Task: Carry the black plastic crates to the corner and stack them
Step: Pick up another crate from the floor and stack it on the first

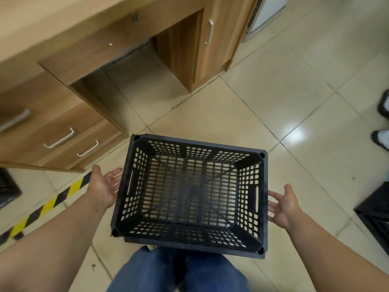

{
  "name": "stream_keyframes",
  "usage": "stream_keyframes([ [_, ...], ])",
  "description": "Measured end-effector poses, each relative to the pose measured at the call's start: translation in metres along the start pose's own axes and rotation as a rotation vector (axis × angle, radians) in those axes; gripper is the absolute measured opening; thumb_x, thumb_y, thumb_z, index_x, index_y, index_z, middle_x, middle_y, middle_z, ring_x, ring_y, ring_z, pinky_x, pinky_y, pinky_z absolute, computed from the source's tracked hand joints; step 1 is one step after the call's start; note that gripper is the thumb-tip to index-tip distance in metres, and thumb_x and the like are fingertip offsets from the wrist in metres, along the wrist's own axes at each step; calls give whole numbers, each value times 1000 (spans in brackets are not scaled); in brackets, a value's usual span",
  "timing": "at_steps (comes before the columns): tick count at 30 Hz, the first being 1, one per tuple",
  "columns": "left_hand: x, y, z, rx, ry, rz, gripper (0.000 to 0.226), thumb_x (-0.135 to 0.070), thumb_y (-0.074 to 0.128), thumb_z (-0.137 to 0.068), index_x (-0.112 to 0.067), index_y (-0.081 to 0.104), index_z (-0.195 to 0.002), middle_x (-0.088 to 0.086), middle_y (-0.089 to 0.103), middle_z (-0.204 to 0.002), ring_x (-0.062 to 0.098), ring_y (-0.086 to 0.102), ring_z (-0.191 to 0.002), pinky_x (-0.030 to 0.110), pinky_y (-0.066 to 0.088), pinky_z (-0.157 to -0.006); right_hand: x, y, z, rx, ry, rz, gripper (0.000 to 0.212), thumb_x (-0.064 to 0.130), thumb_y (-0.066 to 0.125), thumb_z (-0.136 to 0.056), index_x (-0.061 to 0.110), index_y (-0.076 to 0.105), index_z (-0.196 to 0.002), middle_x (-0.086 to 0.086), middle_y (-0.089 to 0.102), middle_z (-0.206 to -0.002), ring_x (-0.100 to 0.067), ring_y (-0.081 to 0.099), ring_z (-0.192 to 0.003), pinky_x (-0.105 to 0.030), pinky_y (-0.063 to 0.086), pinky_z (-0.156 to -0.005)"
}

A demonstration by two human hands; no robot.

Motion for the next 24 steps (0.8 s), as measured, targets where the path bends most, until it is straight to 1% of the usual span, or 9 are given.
stream_keyframes([
  [4, -19, -21, 59, -10, -18, -20, 76, -68, 12, -89, -15, 55, -121, 12, 52, -135, 27, 45, -125, 46, 30, -101, 8, -14, 66, -21, -15, 14, 71, 65, 18, -92, 9, 54, -116, -19, 60, -100, -34, 57, -101, -47, 42, -92],
  [7, -32, -35, 101, -14, -35, -41, 83, -72, 11, -87, -13, 55, -124, 11, 51, -136, 27, 41, -129, 46, 28, -105, 17, -24, 117, -23, -43, 42, 66, 63, 20, -92, 9, 54, -113, -17, 59, -98, -32, 58, -91, -46, 44, -91],
  [9, -41, -43, 135, 6, -47, -45, 85, -73, 11, -86, -11, 54, -126, 10, 51, -134, 27, 42, -128, 45, 28, -103, 24, -33, 155, -26, -59, 65, 66, 63, 20, -92, 9, 55, -112, -18, 60, -103, -33, 58, -95, -47, 44, -95],
  [12, -48, -52, 164, 33, -66, -56, 86, -72, 10, -87, -10, 50, -132, 10, 50, -136, 26, 40, -129, 46, 26, -106, 32, -44, 192, -27, -61, 98, 66, 63, 21, -92, 10, 56, -108, -20, 58, -116, -34, 55, -108, -48, 43, -99],
  [15, -55, -66, 204, 56, -80, -43, 85, -71, 12, -88, -10, 51, -132, 10, 51, -136, 27, 42, -128, 47, 28, -104, 39, -55, 239, -30, -99, 104, 67, 61, 21, -93, 9, 53, -118, -17, 55, -121, -32, 53, -110, -45, 42, -95],
  [17, -55, -76, 227, 53, -79, -20, 84, -71, 14, -87, -9, 51, -131, 11, 52, -133, 28, 44, -124, 47, 33, -97, 41, -61, 262, -26, -121, 106, 69, 61, 20, -93, 7, 52, -120, -14, 52, -125, -30, 49, -115, -46, 39, -96],
  [19, -53, -86, 246, 51, -70, 9, 83, -71, 16, -88, -9, 53, -129, 12, 53, -130, 28, 47, -120, 45, 36, -91, 42, -63, 281, 2, -138, 100, 71, 62, 19, -92, 5, 51, -120, -14, 53, -125, -30, 48, -117, -46, 40, -93],
  [21, -47, -96, 262, 49, -58, 33, 81, -69, 17, -89, -8, 55, -126, 13, 55, -128, 28, 50, -116, 43, 38, -87, 43, -66, 295, 22, -148, 109, 73, 62, 19, -92, 4, 52, -122, -15, 54, -123, -30, 49, -114, -45, 39, -89],
  [24, -35, -113, 280, 57, -15, 87, 78, -67, 18, -90, -7, 56, -122, 13, 59, -116, 28, 53, -105, 43, 39, -87, 42, -67, 311, 61, -154, 143, 75, 63, 19, -92, 3, 53, -121, -16, 55, -121, -30, 49, -112, -46, 39, -90],
])
Point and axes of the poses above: each hand's wrist, its own z-axis away from the middle knuckle, its own y-axis out of the palm, x = y × z, the point moved 5 cm from there along -z, towards the middle knuckle
